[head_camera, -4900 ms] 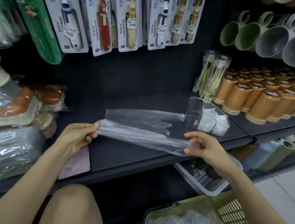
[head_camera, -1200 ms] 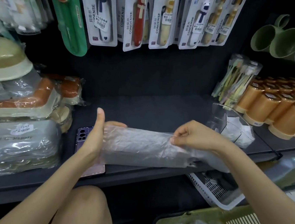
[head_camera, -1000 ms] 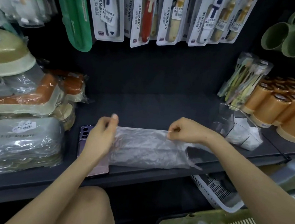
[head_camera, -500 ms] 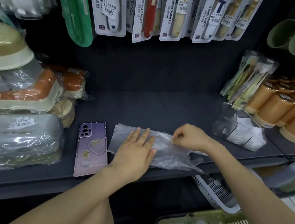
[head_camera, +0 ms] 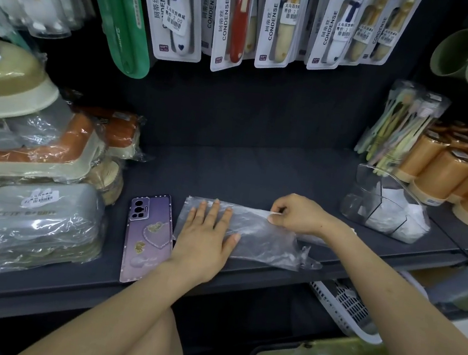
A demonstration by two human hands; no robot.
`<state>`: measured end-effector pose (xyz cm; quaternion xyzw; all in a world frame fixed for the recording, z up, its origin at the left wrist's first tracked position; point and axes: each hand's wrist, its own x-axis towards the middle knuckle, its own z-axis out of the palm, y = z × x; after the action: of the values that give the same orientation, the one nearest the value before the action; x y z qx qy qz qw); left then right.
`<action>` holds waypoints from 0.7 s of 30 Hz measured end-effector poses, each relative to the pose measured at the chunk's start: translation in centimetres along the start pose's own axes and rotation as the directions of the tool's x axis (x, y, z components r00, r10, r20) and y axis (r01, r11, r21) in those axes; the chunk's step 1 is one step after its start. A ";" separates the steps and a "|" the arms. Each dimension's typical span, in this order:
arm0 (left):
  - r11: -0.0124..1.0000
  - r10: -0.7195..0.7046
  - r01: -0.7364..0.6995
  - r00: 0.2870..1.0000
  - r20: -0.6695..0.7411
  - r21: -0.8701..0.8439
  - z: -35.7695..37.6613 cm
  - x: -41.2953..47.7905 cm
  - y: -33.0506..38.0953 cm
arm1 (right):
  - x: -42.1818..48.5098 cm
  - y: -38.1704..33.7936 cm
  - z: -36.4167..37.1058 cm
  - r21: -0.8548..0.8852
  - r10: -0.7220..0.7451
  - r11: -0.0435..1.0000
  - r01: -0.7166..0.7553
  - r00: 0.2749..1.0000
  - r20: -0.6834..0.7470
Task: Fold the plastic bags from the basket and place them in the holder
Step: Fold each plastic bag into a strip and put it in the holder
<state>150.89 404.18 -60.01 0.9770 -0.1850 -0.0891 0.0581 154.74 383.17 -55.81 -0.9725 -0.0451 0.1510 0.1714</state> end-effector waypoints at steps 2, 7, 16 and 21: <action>1.000 0.003 -0.003 1.000 -0.015 0.017 -0.1 0.1 -0.1 | 0.0 0.0 0.0 0.004 0.003 1.000 -0.003 1.000 0.001; 0.999 0.001 0.001 1.000 -0.031 0.034 -0.1 0.7 -0.8 | 0.0 0.0 -0.1 0.025 0.021 0.999 -0.021 1.000 0.009; 0.999 -0.007 0.006 1.000 0.010 0.032 0.6 1.1 -1.1 | -0.6 1.1 -1.1 0.184 0.040 0.982 -0.043 0.999 0.018; 1.000 -0.024 0.024 1.000 0.002 0.016 0.7 1.1 -0.2 | -2.5 0.6 0.3 -0.278 -0.103 0.958 -0.074 0.814 -0.572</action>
<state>151.79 403.92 -60.92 0.9795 -0.1739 -0.0894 0.0488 152.26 382.35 -55.59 -0.9859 -0.0196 -0.1627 0.0352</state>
